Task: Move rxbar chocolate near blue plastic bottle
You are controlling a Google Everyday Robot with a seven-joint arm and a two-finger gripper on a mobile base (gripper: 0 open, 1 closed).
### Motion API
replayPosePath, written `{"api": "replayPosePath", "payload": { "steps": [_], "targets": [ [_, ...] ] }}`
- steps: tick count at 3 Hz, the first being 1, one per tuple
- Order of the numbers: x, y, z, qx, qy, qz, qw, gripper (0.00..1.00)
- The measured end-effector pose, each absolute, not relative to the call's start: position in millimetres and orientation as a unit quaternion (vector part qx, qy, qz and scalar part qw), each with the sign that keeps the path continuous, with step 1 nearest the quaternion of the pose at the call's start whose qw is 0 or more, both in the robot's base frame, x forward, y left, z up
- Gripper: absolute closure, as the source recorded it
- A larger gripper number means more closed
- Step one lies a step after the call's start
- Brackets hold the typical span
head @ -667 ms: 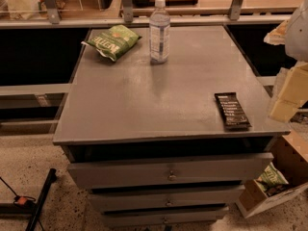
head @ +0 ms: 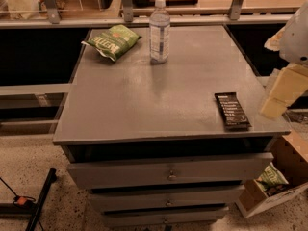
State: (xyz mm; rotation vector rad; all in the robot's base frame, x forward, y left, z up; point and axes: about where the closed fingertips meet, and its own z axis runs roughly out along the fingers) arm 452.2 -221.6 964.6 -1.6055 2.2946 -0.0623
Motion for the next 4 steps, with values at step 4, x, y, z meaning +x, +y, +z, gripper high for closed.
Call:
{"api": "replayPosePath", "payload": {
  "steps": [4],
  "targets": [
    [518.4, -244.1, 859.2, -0.381, 0.912, -0.011, 0.149, 0.0]
  ]
}}
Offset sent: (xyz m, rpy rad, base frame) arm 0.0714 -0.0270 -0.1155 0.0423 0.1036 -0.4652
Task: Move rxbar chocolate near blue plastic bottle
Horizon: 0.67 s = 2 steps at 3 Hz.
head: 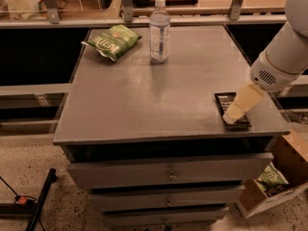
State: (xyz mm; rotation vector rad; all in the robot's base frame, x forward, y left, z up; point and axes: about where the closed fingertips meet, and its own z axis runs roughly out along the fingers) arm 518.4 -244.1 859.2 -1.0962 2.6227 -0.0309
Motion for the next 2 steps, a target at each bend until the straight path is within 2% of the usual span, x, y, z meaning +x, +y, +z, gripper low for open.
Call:
{"api": "replayPosePath", "payload": {
  "steps": [2],
  "targets": [
    [512.4, -239.0, 826.1, -0.356, 0.927, 0.0, 0.121, 0.0]
  ]
}}
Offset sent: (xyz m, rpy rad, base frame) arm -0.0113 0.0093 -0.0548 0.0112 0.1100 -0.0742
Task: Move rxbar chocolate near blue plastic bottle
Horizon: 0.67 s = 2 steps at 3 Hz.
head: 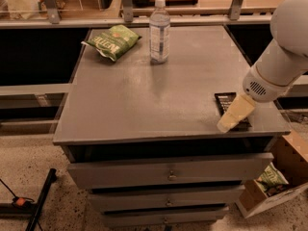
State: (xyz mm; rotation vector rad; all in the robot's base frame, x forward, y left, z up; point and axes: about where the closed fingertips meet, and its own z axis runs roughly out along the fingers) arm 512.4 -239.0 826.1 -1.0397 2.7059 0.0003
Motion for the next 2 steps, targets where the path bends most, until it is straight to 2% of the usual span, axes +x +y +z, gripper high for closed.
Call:
{"api": "replayPosePath", "payload": {
  "steps": [1, 2],
  "targets": [
    [508.2, -237.4, 816.8, -0.345, 0.932, 0.01, 0.111, 0.18],
    [505.9, -233.5, 812.9, -0.343, 0.933, 0.016, 0.104, 0.42]
  ]
}}
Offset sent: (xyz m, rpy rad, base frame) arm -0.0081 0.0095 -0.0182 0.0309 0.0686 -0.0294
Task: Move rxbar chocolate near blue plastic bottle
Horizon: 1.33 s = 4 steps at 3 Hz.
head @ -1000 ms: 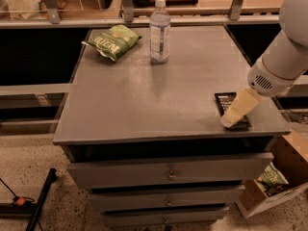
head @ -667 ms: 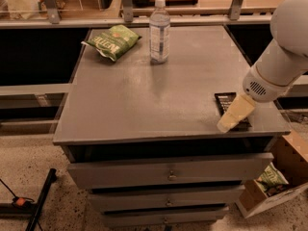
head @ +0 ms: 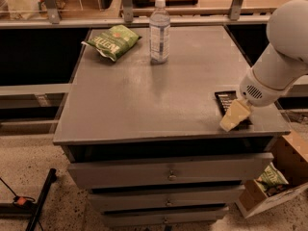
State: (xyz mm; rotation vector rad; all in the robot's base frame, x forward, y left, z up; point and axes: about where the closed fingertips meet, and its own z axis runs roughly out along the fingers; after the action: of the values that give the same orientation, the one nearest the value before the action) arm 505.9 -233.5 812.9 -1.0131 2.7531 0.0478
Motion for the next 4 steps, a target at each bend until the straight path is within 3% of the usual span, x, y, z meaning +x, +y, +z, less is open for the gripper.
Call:
{"api": "replayPosePath", "payload": {
  "steps": [2, 3, 4],
  "targets": [
    [505.3, -231.4, 817.3, -0.345, 0.933, 0.017, 0.1, 0.88],
    [505.2, -231.4, 817.4, -0.345, 0.933, 0.017, 0.1, 1.0],
    [505.2, -231.4, 817.4, -0.345, 0.933, 0.017, 0.1, 1.0]
  ]
}}
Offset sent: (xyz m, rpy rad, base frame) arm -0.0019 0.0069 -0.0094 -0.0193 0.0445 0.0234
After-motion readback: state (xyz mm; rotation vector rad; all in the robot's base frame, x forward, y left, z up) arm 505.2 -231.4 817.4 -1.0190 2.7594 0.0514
